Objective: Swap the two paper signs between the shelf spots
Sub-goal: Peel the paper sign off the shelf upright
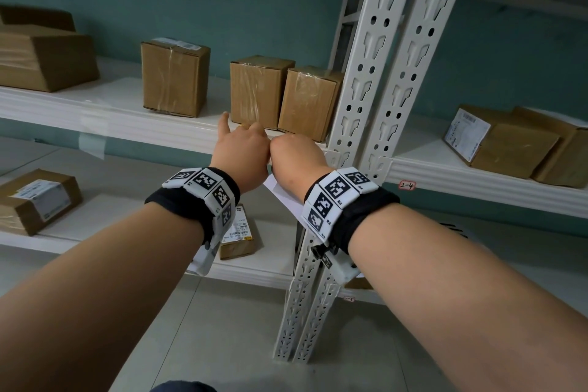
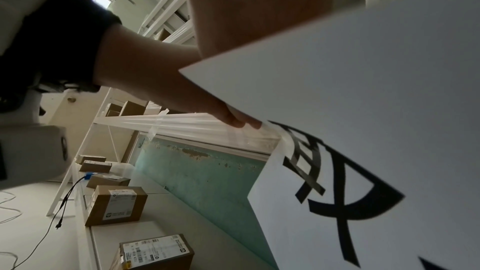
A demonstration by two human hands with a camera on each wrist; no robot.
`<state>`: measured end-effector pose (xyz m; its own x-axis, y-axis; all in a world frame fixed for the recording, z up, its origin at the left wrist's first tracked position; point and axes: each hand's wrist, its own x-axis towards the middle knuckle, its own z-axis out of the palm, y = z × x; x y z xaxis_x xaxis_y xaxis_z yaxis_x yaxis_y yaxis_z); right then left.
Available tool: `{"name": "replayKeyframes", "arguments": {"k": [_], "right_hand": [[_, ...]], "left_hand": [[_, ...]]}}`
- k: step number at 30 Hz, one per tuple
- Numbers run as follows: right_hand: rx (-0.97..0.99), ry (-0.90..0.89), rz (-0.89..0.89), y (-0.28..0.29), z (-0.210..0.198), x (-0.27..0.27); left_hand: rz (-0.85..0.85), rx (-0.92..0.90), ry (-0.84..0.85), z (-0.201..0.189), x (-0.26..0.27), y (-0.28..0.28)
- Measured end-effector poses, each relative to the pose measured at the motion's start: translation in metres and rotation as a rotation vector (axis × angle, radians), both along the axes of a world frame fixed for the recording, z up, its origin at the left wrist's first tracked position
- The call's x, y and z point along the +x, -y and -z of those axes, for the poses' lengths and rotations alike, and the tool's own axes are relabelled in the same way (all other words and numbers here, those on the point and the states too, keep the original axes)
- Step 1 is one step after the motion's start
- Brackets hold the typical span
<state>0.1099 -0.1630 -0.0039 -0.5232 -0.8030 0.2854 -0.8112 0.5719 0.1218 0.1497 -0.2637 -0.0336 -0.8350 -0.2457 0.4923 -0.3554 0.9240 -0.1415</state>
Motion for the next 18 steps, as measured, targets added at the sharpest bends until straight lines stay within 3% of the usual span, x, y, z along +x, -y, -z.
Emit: {"name": "replayKeyframes", "arguments": {"k": [18], "right_hand": [[-0.051,0.044,0.044,0.0000,0.0059,0.0000]], "left_hand": [[0.001,-0.055,0.068,-0.0034,-0.0003,0.0046]]}}
